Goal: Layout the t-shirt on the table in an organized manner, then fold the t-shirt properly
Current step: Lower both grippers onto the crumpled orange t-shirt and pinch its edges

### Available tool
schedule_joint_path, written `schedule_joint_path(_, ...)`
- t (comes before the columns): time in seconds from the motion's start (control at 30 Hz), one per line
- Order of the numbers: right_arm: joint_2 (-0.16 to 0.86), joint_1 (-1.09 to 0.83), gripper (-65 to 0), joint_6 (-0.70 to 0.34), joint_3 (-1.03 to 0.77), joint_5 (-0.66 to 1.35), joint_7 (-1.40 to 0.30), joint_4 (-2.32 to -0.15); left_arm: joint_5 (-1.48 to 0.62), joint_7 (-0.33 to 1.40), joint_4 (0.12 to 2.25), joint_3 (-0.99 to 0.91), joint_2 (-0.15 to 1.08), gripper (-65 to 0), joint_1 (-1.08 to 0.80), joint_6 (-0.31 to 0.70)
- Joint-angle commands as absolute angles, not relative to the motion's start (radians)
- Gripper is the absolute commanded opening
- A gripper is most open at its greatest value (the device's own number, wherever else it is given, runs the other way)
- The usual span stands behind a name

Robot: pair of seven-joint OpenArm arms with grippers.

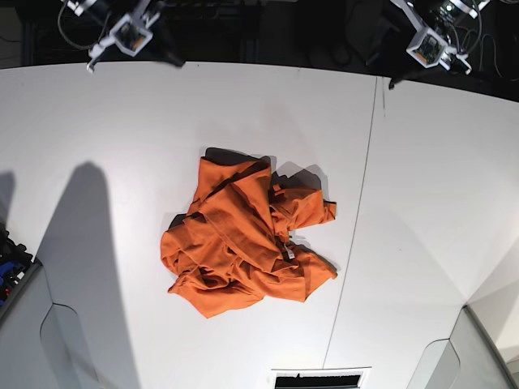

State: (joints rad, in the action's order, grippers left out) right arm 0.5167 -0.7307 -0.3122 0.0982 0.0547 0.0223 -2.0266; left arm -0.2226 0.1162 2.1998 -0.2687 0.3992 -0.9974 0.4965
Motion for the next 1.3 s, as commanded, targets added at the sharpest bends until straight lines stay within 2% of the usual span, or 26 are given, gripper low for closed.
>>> schedule_joint_path(0.0, 0.506, -0.699, -64.8, -0.310, 0.094, 0.081, 0.015, -2.043, -0.237, 0.094, 2.212, -0.274, 0.424, -28.5, -0.990, 0.490)
schedule_joint_path(0.1, 0.447, -0.582, -60.6, -0.311, 0.094, 0.138, -0.080, -2.041, -0.245, 0.094, 2.211, -0.274, 0.460, -27.1, -0.929, 0.482)
schedule_joint_path(0.23, 0.348, -0.493, -40.7, -0.296, 0.093, 0.136, -0.187, -2.039, -0.300, 0.100, 2.203, -0.259, 0.525, -27.1, -0.823, 0.482)
schedule_joint_path(0.3, 0.276, -0.460, -35.2, -0.291, 0.093, 0.136, -0.184, -2.038, -0.299, 0.118, 2.181, -0.258, 0.565, -27.1, -0.777, 0.478)
schedule_joint_path(0.5, 0.115, -0.343, -35.3, -0.258, 0.093, 0.101, -0.184, -1.964, -0.303, 0.116, 2.094, -0.256, 0.590, -27.1, -0.744, 0.457)
schedule_joint_path(0.63, 0.066, -0.214, -35.3, -0.257, 0.093, 0.094, -0.184, -1.824, -0.303, 0.116, 2.034, -0.254, 0.578, -26.7, -0.690, 0.457)
schedule_joint_path(0.97, 0.052, -0.062, -35.2, -0.202, 0.077, 0.094, -0.184, -1.685, -0.333, 0.117, 1.977, -0.229, 0.546, -26.6, -0.581, 0.457)
schedule_joint_path(1.27, 0.049, 0.025, -35.2, -0.205, 0.006, 0.094, -0.184, -1.563, -0.310, 0.117, 1.864, -0.036, 0.546, -26.6, -0.400, 0.457)
